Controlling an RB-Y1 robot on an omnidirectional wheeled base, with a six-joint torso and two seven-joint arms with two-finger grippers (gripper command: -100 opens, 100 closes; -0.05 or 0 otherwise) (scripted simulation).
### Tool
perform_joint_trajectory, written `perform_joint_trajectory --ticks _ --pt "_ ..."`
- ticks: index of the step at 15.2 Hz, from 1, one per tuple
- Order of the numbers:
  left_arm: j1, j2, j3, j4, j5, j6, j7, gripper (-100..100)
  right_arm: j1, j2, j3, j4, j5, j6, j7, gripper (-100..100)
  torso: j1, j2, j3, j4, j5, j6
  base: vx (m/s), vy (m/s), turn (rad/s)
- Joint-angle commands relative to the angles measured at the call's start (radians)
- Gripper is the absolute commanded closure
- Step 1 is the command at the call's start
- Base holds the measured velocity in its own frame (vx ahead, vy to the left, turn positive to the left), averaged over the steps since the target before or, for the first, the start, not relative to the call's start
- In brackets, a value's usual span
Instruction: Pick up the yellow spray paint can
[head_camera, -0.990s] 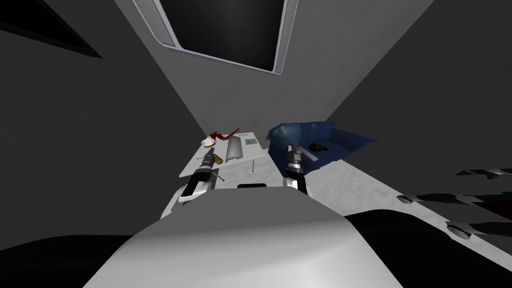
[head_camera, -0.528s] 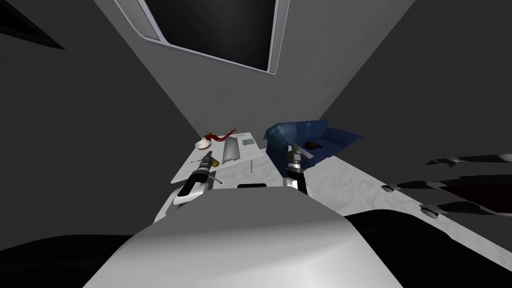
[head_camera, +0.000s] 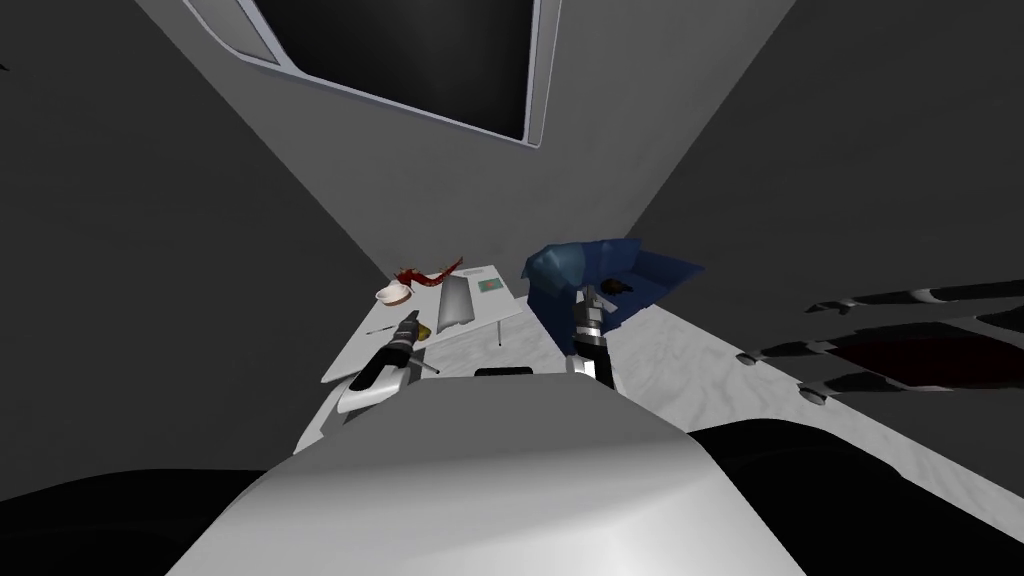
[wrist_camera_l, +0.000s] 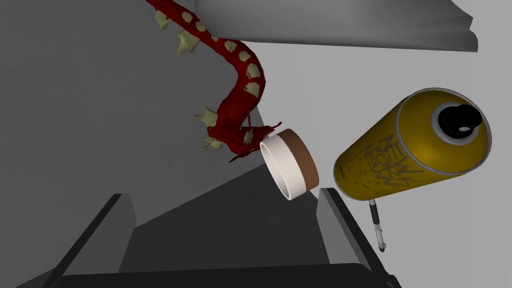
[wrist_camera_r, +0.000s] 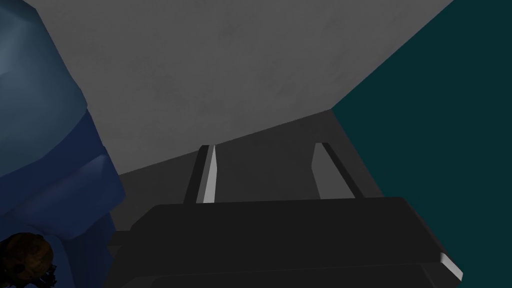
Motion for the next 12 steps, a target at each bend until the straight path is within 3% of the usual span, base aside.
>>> perform_joint_trajectory --ticks 1,7,12 --pt "0.003 0.005 0.007 -0.001 0.006 0.036 0.003 -100 0.000 0.000 0.000 0.000 0.000 0.000 0.000 0 0.000 0.000 0.000 0.000 0.000 0.000 0.015 -0.003 -0.041" --pt "0.008 0.019 0.058 0.018 0.030 0.164 0.014 -100 0.000 0.000 0.000 0.000 0.000 0.000 0.000 0 0.000 0.000 0.000 0.000 0.000 0.000 0.020 -0.009 -0.112" --pt "0.010 0.023 0.075 0.024 0.038 0.245 0.017 -100 0.000 0.000 0.000 0.000 0.000 0.000 0.000 0 0.000 0.000 0.000 0.000 0.000 0.000 0.020 -0.005 -0.099"
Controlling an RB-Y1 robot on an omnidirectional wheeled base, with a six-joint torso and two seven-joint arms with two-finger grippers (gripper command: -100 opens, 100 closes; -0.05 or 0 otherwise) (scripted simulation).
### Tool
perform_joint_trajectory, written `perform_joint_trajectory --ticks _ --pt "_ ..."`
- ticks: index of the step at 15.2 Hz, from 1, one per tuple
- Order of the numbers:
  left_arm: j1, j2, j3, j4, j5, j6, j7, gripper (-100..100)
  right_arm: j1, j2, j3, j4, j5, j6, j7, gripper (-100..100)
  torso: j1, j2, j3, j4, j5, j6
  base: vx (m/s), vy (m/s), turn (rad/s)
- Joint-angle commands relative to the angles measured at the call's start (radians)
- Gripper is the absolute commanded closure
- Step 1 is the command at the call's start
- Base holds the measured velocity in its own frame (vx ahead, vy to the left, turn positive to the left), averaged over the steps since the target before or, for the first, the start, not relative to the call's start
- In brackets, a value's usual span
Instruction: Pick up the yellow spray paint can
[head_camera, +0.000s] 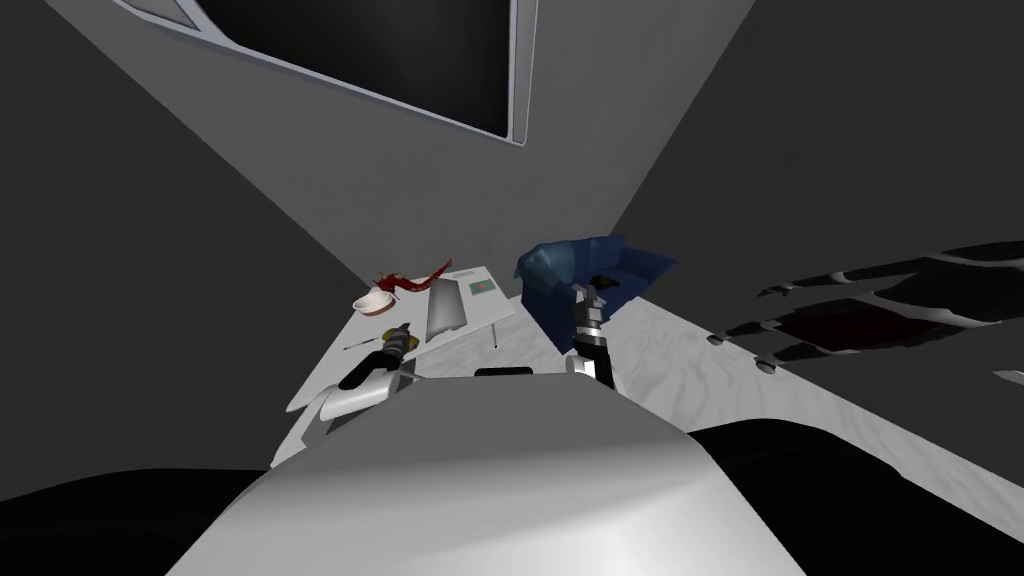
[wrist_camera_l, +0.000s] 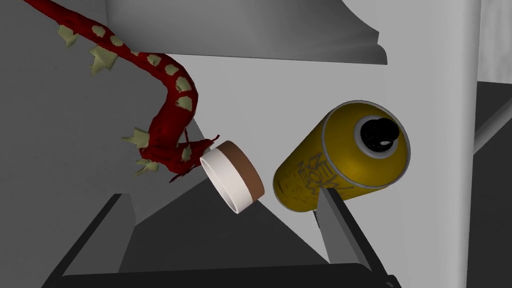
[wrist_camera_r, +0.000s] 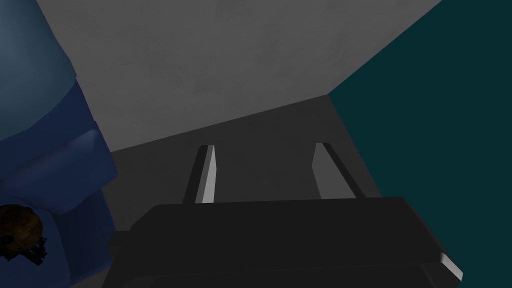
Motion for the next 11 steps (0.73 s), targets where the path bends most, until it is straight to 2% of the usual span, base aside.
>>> perform_joint_trajectory --ticks 1,3,6,8,9,10,11 --pt "0.001 0.008 0.021 0.010 0.012 0.050 0.005 -100 0.000 0.000 0.000 0.000 0.000 0.000 0.000 0 0.000 0.000 0.000 0.000 0.000 0.000 0.019 -0.008 -0.102" --pt "0.001 0.008 0.021 0.010 0.012 0.069 0.005 -100 0.000 0.000 0.000 0.000 0.000 0.000 0.000 0 0.000 0.000 0.000 0.000 0.000 0.000 0.018 -0.005 -0.093" --pt "0.004 0.015 0.052 0.022 0.027 0.145 0.011 -100 0.000 0.000 0.000 0.000 0.000 0.000 0.000 0 0.000 0.000 0.000 0.000 0.000 0.000 0.021 -0.006 -0.125" --pt "0.004 0.015 0.052 0.022 0.027 0.167 0.011 -100 0.000 0.000 0.000 0.000 0.000 0.000 0.000 0 0.000 0.000 0.000 0.000 0.000 0.000 0.023 -0.003 -0.083" --pt "0.006 0.019 0.067 0.027 0.034 0.204 0.015 -100 0.000 0.000 0.000 0.000 0.000 0.000 0.000 0 0.000 0.000 0.000 0.000 0.000 0.000 0.020 -0.008 -0.097" --pt "0.006 0.019 0.067 0.027 0.034 0.214 0.015 -100 0.000 0.000 0.000 0.000 0.000 0.000 0.000 0 0.000 0.000 0.000 0.000 0.000 0.000 0.022 -0.008 -0.109" --pt "0.007 0.022 0.082 0.033 0.041 0.241 0.018 -100 0.000 0.000 0.000 0.000 0.000 0.000 0.000 0 0.000 0.000 0.000 0.000 0.000 0.000 0.026 -0.008 -0.143"
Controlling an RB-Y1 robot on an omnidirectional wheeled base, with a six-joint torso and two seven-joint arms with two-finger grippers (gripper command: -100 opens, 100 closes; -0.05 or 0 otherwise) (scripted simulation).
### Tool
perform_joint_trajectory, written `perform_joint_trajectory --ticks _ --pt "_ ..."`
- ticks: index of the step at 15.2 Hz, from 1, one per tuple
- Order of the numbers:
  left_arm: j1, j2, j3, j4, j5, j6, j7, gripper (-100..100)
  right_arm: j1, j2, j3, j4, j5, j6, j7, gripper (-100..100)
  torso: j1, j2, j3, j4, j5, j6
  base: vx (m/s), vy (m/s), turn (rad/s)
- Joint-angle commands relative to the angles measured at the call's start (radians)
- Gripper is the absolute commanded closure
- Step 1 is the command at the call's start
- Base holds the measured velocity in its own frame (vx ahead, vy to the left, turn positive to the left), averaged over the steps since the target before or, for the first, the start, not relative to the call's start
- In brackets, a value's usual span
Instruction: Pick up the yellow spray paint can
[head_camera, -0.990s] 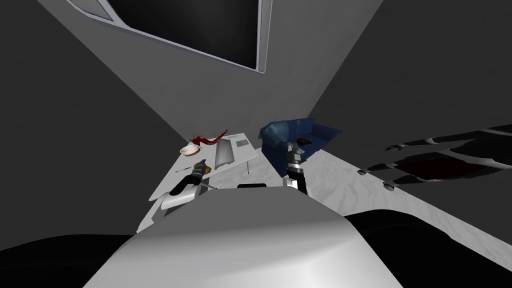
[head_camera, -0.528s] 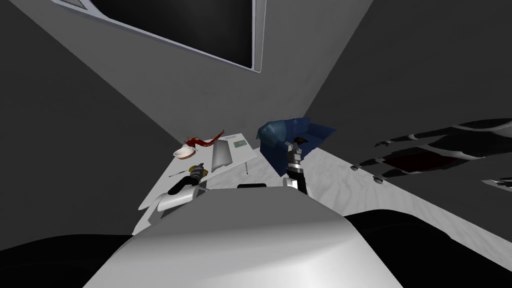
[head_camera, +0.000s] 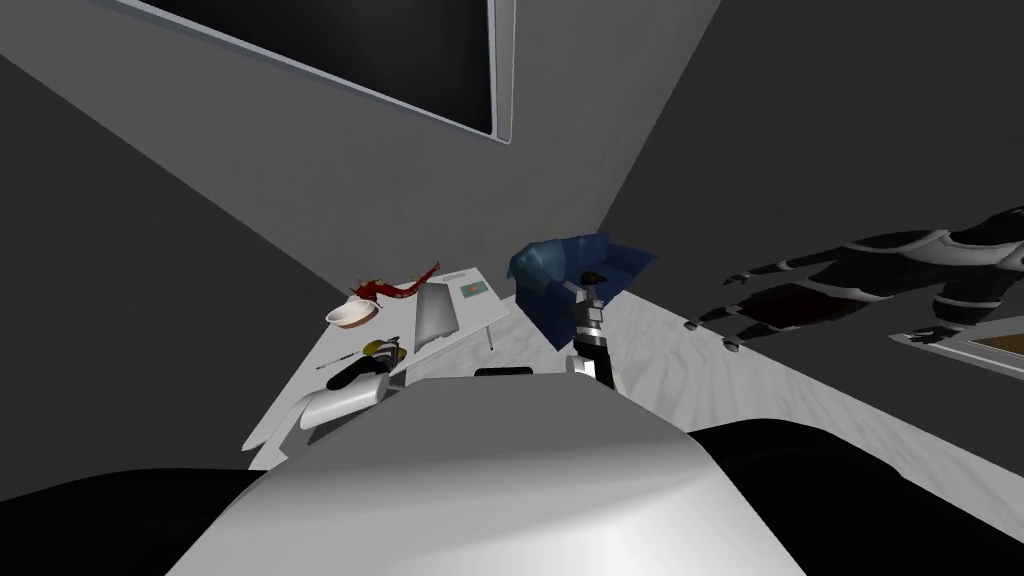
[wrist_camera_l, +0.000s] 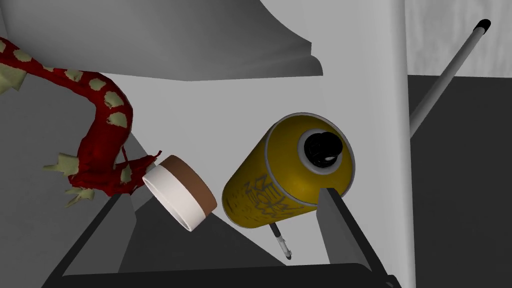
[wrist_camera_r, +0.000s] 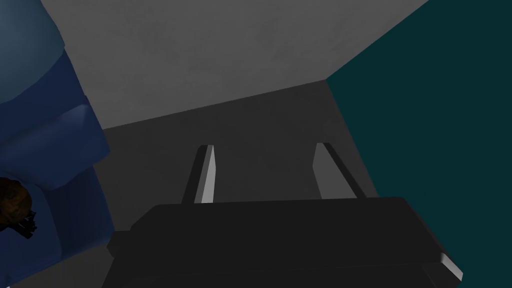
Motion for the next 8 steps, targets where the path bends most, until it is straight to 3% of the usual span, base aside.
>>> perform_joint_trajectory --ticks 1,2,8 --pt "0.002 -0.001 0.010 0.002 0.002 0.048 0.003 -100 0.000 0.000 0.000 0.000 0.000 0.000 0.000 0 0.000 0.000 0.000 0.000 0.000 0.000 0.027 -0.004 -0.124" --pt "0.002 -0.001 0.010 0.002 0.002 0.048 0.003 -100 0.000 0.000 0.000 0.000 0.000 0.000 0.000 0 0.000 0.000 0.000 0.000 0.000 0.000 0.019 0.001 -0.040" --pt "0.005 0.006 0.050 0.017 0.021 0.171 0.011 -100 0.000 0.000 0.000 0.000 0.000 0.000 0.000 0 0.000 0.000 0.000 0.000 0.000 0.000 0.021 -0.003 -0.112"
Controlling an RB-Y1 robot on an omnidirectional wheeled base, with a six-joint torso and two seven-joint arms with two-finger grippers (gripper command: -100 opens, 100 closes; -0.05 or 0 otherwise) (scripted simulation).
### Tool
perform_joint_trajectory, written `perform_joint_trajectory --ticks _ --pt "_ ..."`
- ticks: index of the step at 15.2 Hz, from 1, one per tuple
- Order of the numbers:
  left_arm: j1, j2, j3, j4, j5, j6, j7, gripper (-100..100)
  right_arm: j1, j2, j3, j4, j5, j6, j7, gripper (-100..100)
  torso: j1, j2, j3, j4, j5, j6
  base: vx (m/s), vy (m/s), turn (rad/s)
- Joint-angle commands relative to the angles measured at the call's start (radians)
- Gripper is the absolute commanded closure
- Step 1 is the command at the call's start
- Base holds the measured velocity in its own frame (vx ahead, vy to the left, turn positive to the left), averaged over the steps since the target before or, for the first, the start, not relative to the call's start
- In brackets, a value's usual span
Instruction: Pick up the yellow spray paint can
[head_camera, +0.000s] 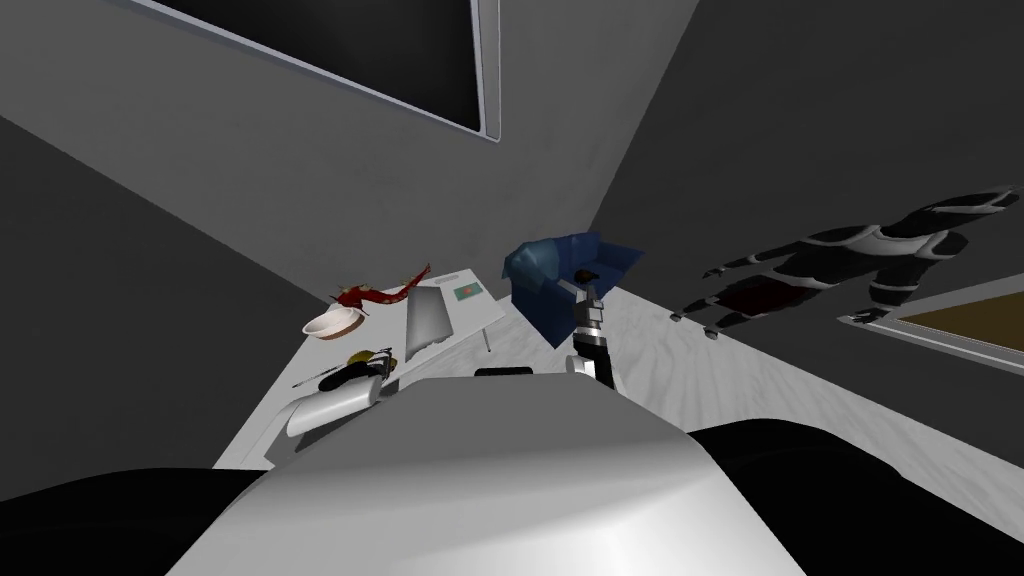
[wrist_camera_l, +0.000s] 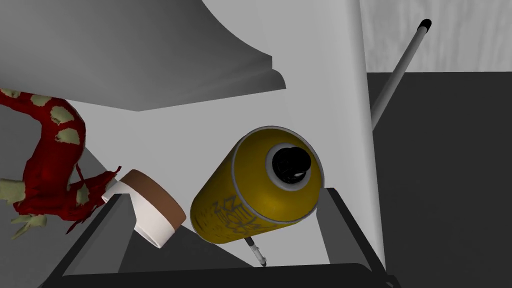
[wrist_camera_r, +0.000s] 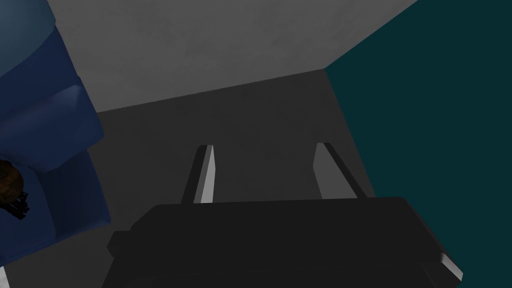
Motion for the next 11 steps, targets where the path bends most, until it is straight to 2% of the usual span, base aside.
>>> perform_joint_trajectory --ticks 1,5,8,11 --pt "0.000 0.005 0.018 0.007 0.009 0.050 0.004 -100 0.000 0.000 0.000 0.000 0.000 0.000 0.000 0 0.000 0.000 0.000 0.000 0.000 0.000 0.029 0.002 -0.110" --pt "0.001 0.008 0.038 0.015 0.019 0.124 0.008 -100 0.000 0.000 0.000 0.000 0.000 0.000 0.000 0 0.000 0.000 0.000 0.000 0.000 0.000 0.026 -0.001 -0.098" --pt "0.002 0.010 0.047 0.018 0.023 0.152 0.010 -100 0.000 0.000 0.000 0.000 0.000 0.000 0.000 0 0.000 0.000 0.000 0.000 0.000 0.000 0.021 0.001 -0.069" --pt "0.003 0.013 0.067 0.025 0.032 0.213 0.014 -100 0.000 0.000 0.000 0.000 0.000 0.000 0.000 0 0.000 0.000 0.000 0.000 0.000 0.000 0.025 0.002 -0.108"
